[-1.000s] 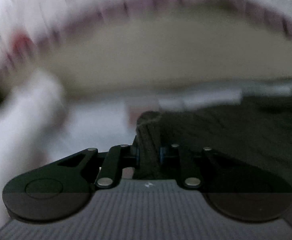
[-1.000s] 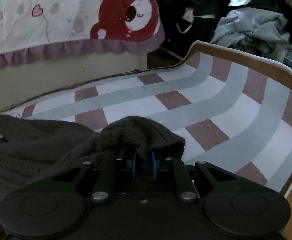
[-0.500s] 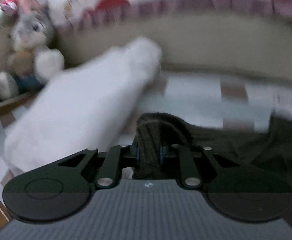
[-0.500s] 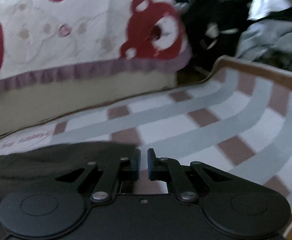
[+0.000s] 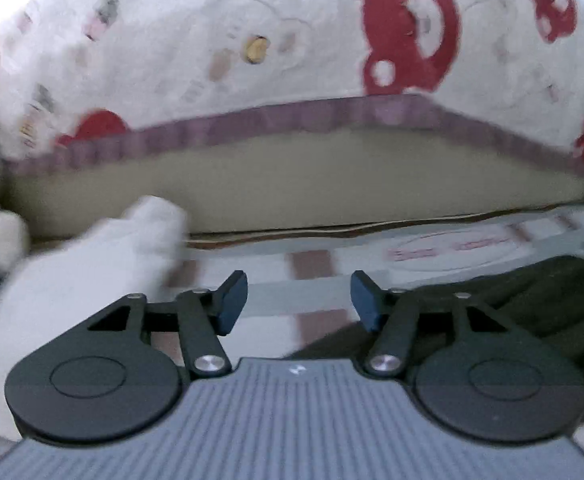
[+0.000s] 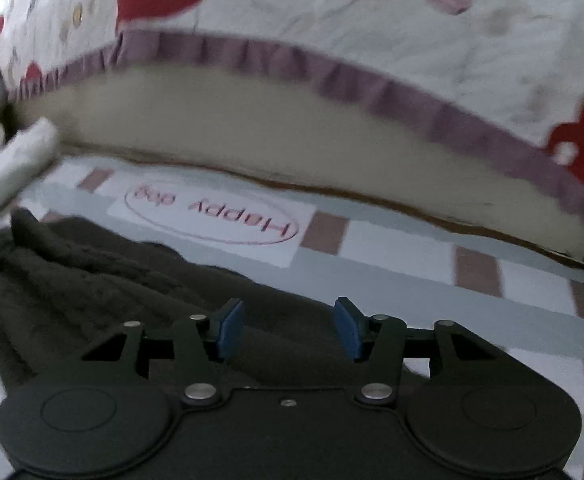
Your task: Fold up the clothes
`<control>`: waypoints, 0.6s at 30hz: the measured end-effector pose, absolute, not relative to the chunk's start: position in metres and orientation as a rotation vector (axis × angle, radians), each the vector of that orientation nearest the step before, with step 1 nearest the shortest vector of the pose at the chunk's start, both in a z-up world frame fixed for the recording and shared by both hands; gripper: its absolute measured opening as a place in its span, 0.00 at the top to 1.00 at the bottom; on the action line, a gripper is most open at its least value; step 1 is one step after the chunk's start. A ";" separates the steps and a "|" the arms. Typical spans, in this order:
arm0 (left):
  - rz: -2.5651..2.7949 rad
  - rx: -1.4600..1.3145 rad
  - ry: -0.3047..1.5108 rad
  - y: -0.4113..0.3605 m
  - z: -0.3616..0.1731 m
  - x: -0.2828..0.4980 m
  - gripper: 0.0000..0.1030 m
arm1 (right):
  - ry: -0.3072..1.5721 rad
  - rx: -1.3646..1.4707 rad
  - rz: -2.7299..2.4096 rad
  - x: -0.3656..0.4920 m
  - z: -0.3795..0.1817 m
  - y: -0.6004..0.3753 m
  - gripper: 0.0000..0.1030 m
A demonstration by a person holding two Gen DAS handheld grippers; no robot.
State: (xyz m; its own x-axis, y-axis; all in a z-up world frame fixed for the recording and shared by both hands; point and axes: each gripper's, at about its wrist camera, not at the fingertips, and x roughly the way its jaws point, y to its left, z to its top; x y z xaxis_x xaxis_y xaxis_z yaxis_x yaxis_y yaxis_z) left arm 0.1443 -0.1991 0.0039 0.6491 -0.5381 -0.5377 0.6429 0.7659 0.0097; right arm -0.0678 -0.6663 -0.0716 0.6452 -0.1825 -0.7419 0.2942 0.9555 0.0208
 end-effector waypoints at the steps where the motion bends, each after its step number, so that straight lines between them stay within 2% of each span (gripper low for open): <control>1: -0.725 0.208 0.569 -0.204 -0.001 0.149 0.44 | 0.846 0.151 -0.276 -0.059 -0.079 -0.668 0.46; 7: -0.791 0.386 0.738 -0.271 -0.063 0.180 0.44 | 0.903 0.305 -0.223 -0.044 -0.112 -0.694 0.46; 14: -0.870 0.572 0.783 -0.333 -0.108 0.186 0.44 | 0.994 0.380 -0.178 -0.073 -0.127 -0.700 0.46; 15: -0.849 0.563 0.795 -0.336 -0.112 0.187 0.48 | 1.008 0.405 -0.161 -0.079 -0.128 -0.700 0.46; 16: -0.830 0.550 0.808 -0.338 -0.116 0.189 0.70 | 1.024 0.427 -0.131 -0.084 -0.128 -0.699 0.46; 18: -0.813 0.496 0.835 -0.340 -0.116 0.193 0.83 | 1.068 0.455 -0.055 -0.093 -0.128 -0.693 0.46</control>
